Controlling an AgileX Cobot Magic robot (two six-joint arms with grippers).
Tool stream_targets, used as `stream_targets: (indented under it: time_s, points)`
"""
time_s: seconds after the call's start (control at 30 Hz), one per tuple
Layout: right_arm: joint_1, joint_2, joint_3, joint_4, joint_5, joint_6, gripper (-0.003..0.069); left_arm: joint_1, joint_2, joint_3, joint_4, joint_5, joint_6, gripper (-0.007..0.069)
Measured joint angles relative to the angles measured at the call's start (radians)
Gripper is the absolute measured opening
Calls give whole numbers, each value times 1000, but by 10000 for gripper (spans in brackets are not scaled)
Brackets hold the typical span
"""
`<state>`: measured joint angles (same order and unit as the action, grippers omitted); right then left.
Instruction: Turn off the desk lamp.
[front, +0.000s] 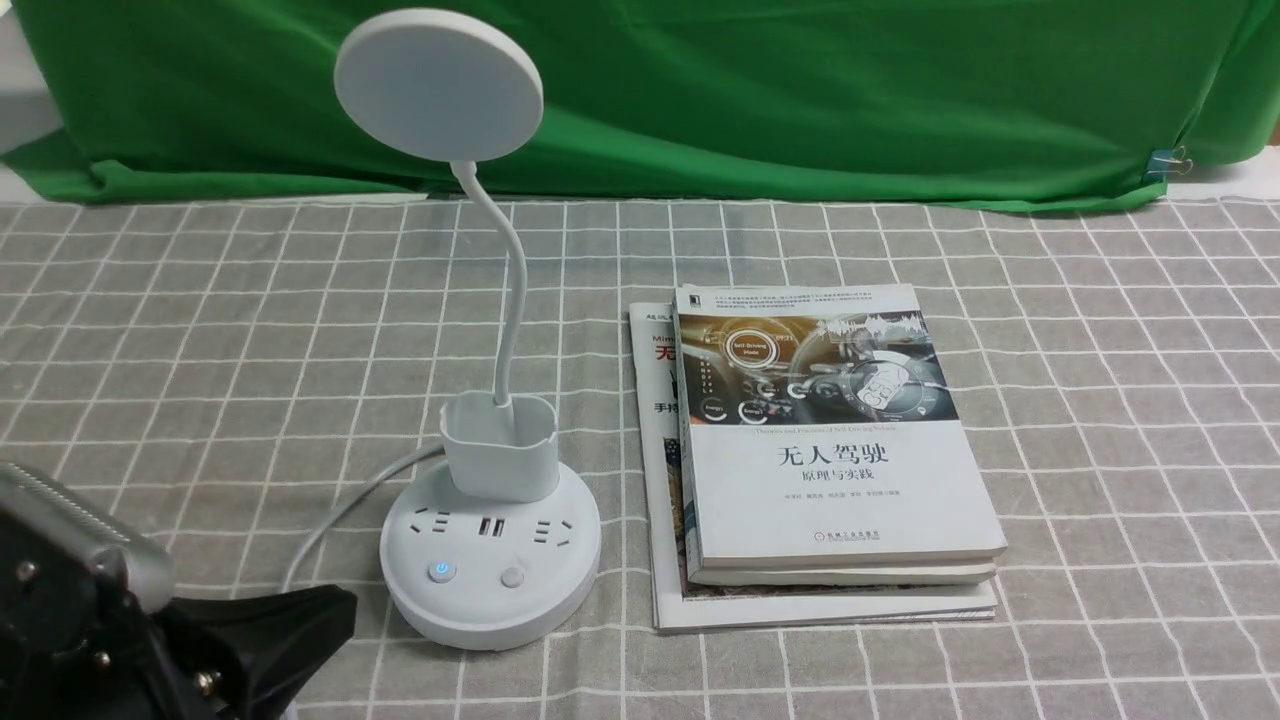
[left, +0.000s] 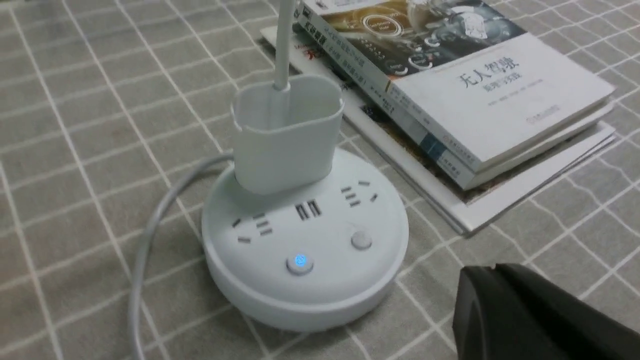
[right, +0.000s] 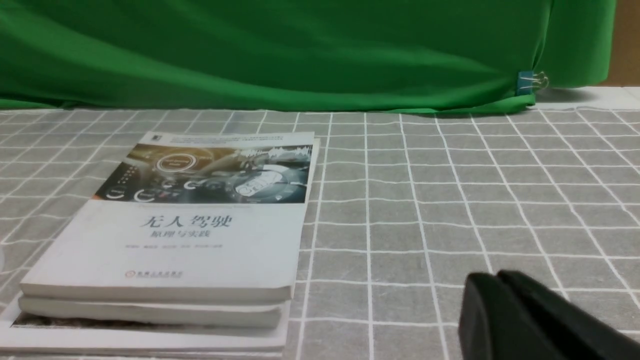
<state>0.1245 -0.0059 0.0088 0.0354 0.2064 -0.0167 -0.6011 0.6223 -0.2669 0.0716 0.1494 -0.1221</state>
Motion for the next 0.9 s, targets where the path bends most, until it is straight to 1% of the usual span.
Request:
stream_targets:
  time_s: [0.1, 0.2, 0.27, 0.3, 0.37, 0.53, 0.63, 0.83, 0.9]
  points:
    - [0, 0, 0, 0, 1, 0, 35, 19, -32, 12, -3, -23, 59, 1]
    - [0, 0, 0, 0, 1, 0, 35, 113, -125, 46, -88, -41, 191, 1]
    - [0, 0, 0, 0, 1, 0, 35, 219, -226, 91, -150, -64, 275, 1]
    - [0, 0, 0, 0, 1, 0, 35, 219, -227, 91, -154, -65, 275, 1]
    - [0, 0, 0, 0, 1, 0, 35, 377, -367, 153, -180, -88, 324, 1]
    - [0, 0, 0, 0, 1, 0, 35, 553, -543, 235, -214, -84, 335, 1]
    - [0, 0, 0, 0, 1, 0, 35, 598, -612, 271, -224, -57, 334, 1]
    - [0, 0, 0, 0, 2, 0, 35, 602, -624, 274, -231, 78, 302, 1]
    - [0, 0, 0, 0, 2, 0, 35, 602, -625, 274, -231, 90, 300, 1]
